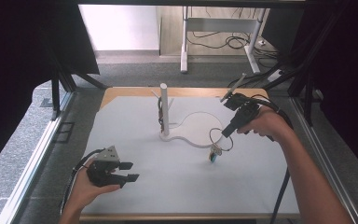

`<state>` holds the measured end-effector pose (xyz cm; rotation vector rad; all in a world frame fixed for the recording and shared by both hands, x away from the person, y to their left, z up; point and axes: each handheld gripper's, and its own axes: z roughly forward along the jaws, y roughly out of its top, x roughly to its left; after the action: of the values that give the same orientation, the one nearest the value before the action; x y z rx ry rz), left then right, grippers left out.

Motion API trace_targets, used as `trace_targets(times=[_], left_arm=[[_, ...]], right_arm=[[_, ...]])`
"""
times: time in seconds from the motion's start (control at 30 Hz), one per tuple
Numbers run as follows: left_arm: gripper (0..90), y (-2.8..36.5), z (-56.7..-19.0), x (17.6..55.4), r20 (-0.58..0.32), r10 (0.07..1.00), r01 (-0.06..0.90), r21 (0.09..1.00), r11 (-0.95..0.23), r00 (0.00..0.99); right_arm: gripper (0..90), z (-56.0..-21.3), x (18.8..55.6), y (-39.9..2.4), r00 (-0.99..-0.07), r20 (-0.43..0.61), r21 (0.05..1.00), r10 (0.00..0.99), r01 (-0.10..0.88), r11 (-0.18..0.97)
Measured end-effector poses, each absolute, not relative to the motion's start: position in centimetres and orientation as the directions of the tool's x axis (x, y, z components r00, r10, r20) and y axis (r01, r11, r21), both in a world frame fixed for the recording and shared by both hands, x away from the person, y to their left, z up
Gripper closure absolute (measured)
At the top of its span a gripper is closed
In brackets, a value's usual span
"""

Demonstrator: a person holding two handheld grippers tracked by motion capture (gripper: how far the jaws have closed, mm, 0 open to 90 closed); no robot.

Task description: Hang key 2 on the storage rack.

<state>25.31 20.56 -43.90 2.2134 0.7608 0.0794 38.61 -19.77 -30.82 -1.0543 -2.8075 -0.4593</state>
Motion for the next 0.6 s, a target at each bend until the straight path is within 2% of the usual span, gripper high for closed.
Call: trace_targets(times=[0.6], left_arm=[[48.0,20.6,-43.7,25.2,-0.174,0.539,0.487,0.702,-0.519,0.824]], right_arm=[[87.9,-29.6,40.8,-18.5,-0.736,0.187,0.256,0.650,0.676,0.691]])
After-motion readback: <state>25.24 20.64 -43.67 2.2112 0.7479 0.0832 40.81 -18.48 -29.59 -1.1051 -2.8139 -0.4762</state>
